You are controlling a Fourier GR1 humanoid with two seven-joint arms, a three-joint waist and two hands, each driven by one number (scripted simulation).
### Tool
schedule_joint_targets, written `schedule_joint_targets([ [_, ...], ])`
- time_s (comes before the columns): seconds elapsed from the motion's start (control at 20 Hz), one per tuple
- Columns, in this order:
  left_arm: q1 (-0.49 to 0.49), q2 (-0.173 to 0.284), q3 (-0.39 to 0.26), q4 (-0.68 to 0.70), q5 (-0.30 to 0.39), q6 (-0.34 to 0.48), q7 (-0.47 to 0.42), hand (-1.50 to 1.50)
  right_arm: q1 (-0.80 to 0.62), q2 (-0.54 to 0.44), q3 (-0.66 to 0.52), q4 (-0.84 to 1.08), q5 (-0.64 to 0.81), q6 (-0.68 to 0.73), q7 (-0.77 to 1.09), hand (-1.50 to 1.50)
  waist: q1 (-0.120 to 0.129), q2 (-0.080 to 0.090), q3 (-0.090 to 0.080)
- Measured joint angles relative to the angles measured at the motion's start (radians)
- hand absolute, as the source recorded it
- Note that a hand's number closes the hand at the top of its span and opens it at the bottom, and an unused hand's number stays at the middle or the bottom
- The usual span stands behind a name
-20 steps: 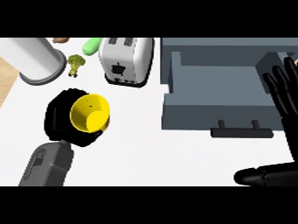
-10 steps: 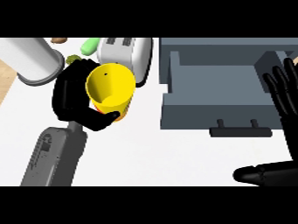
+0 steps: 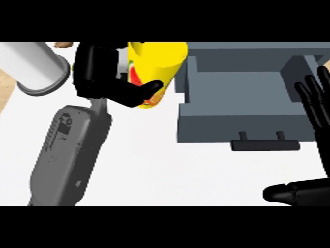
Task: Pick up the cup, place it into the drawer and close the drawer
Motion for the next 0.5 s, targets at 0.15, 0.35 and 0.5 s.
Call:
schedule_joint_targets([
  [0.15, -0.076, -0.002, -0.02, 0.034, -0.012, 0.045, 0.029, 1.5, -0.004, -0.008, -0.013, 0.006, -0.01, 0.006, -0.001, -1.5, 0.0, 0.0, 0.0],
  [0.35, -0.16, -0.004, -0.042, 0.126, -0.005, 0.083, 0.031, 1.5, -0.014, -0.005, -0.006, -0.001, -0.007, -0.003, 0.018, -1.5, -0.003, 0.001, 0.0],
  [0.5, -0.217, -0.004, -0.056, 0.191, -0.004, 0.104, 0.038, 1.5, -0.006, -0.007, -0.013, 0.01, -0.007, 0.005, -0.004, -1.5, -0.004, 0.001, 0.0],
])
